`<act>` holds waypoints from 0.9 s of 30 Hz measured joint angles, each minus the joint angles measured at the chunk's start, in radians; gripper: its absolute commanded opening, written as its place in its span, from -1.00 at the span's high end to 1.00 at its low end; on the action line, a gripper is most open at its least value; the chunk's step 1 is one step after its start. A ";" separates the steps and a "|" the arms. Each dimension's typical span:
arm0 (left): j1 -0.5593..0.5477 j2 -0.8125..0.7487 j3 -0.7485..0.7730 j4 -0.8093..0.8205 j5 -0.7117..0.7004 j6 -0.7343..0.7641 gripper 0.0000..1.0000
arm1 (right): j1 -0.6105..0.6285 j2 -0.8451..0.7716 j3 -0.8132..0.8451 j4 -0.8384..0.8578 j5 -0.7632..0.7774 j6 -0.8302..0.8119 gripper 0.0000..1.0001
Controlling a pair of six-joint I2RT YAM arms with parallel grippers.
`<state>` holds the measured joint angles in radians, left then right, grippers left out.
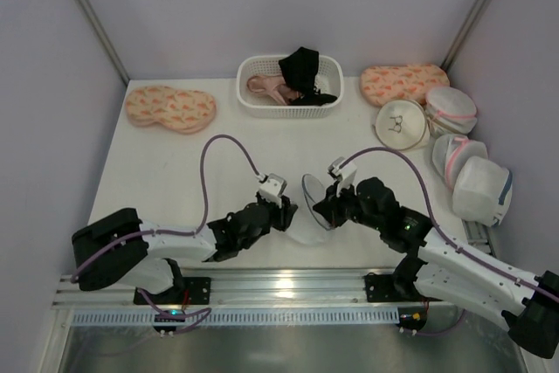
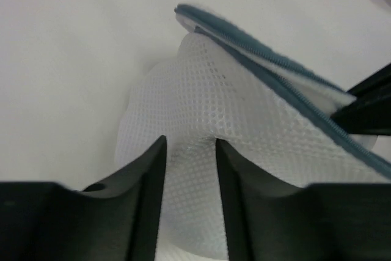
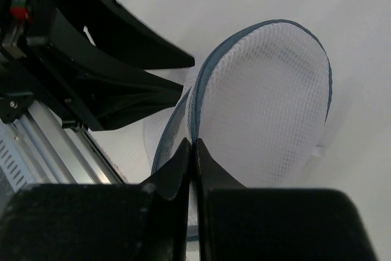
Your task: Unzip the laundry bag and remove the bra
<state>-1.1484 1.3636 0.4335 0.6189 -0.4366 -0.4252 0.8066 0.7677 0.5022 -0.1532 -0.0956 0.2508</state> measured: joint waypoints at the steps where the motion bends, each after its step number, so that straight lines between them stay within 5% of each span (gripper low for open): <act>1: 0.008 0.011 0.009 0.005 0.009 -0.003 -0.14 | 0.014 0.015 0.002 -0.011 0.003 -0.005 0.92; 3: 0.019 0.028 0.021 0.011 0.021 -0.011 -0.30 | 0.040 0.044 0.006 -0.028 0.009 -0.012 0.92; 4: 0.021 0.032 0.022 0.013 0.023 -0.018 -0.79 | 0.050 0.057 0.007 -0.034 0.013 -0.014 0.92; 5: 0.023 0.032 0.022 0.011 0.025 -0.018 -0.99 | 0.056 0.064 0.007 -0.037 0.016 -0.014 0.92; 11: 0.023 -0.024 0.005 -0.037 0.016 -0.072 -0.99 | 0.069 0.069 0.007 -0.047 0.037 -0.018 0.92; 20: 0.023 -0.409 -0.014 -0.323 -0.076 -0.150 -0.99 | 0.088 0.103 0.012 -0.052 0.042 -0.030 0.92; 22: 0.023 -0.486 -0.014 -0.386 -0.092 -0.170 -0.99 | 0.095 0.110 0.012 -0.053 0.039 -0.035 0.60; 24: 0.023 -0.540 -0.013 -0.447 -0.100 -0.186 -0.99 | 0.101 0.114 0.013 -0.056 0.025 -0.035 -0.04; 26: 0.023 -0.571 -0.013 -0.499 -0.102 -0.201 -0.99 | 0.113 0.118 0.013 -0.059 -0.004 -0.036 -0.91; 27: 0.023 -0.581 -0.013 -0.522 -0.102 -0.206 -0.99 | 0.122 0.118 0.014 -0.061 -0.015 -0.034 -0.99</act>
<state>-1.1252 0.7822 0.4202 0.0967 -0.5385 -0.6315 0.9287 0.8856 0.5167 -0.2138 -0.1104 0.2173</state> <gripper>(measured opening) 0.994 0.817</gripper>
